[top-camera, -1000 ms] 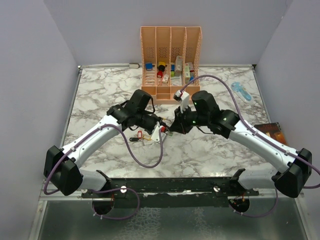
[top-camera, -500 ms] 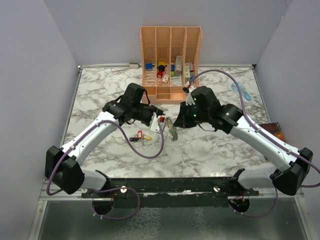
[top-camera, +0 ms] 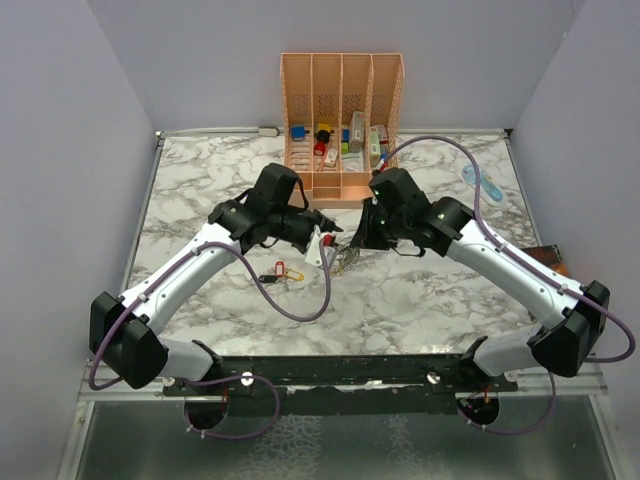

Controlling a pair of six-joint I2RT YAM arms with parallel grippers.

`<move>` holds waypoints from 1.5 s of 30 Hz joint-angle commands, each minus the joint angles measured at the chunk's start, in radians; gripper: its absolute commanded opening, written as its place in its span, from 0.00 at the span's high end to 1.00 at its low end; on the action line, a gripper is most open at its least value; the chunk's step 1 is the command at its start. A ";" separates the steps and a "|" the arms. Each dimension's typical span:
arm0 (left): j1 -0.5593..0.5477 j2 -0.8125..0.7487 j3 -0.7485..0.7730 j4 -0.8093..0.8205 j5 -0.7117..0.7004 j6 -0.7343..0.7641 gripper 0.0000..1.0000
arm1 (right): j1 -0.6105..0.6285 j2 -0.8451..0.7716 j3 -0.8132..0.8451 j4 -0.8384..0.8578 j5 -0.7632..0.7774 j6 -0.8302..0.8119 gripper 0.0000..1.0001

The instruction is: Put the keys on the keyring

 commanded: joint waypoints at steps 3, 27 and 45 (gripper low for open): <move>-0.042 0.002 0.022 -0.016 0.048 -0.071 0.63 | -0.002 0.031 0.085 -0.065 0.124 0.124 0.99; -0.108 0.063 0.028 0.047 -0.116 -0.130 0.74 | -0.001 0.073 0.146 -0.079 0.134 0.212 0.99; -0.109 0.042 -0.022 0.088 -0.201 -0.080 1.00 | -0.001 0.036 0.127 -0.071 0.104 0.237 0.99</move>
